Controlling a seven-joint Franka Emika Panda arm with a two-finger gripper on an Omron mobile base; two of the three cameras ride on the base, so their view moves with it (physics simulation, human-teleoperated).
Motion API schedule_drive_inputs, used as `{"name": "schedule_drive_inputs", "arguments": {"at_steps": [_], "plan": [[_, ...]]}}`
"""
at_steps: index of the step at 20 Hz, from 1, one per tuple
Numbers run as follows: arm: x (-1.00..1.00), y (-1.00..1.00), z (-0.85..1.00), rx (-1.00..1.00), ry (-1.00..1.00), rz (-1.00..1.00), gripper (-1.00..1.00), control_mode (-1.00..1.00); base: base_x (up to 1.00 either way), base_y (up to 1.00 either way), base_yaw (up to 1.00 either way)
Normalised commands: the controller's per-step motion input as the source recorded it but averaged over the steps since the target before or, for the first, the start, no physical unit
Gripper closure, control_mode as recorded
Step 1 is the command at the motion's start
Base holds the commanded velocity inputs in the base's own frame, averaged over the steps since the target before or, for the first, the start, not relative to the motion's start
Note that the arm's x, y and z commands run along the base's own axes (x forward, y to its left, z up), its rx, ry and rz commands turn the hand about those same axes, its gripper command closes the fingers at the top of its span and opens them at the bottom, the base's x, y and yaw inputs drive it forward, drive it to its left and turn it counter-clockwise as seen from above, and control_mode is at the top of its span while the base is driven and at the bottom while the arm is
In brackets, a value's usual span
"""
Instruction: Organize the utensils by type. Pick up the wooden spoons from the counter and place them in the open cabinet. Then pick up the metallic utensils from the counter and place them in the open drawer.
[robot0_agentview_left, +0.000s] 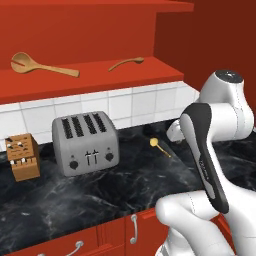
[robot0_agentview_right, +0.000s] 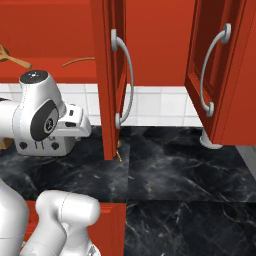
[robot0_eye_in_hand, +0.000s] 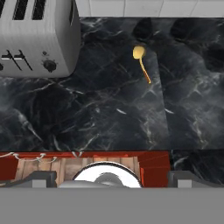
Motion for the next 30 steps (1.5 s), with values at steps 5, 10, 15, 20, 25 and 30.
{"name": "schedule_drive_inputs", "arguments": {"at_steps": [5, 10, 15, 20, 25, 30], "plan": [[0.17, -0.01, -0.17, 0.00, 0.05, 0.00, -1.00, -1.00, 0.16, 0.00, 0.00], [0.41, -0.03, -0.63, 0.00, 0.06, 0.03, -1.00, -1.00, 0.00, 0.00, 0.00], [0.40, 0.00, -0.79, 0.00, 0.00, 0.00, -1.00, -1.00, 0.00, 0.00, 0.00], [0.27, -0.15, -0.59, 0.00, 0.00, 0.00, -1.00, -1.00, 0.00, 0.00, 0.00], [0.49, -0.40, -0.21, 0.01, 0.00, 0.00, -1.00, -1.00, 0.00, 0.00, 0.00], [0.60, -0.21, -0.17, 0.01, 0.00, 0.00, -1.00, -1.00, 0.00, 0.00, 0.00]]}}
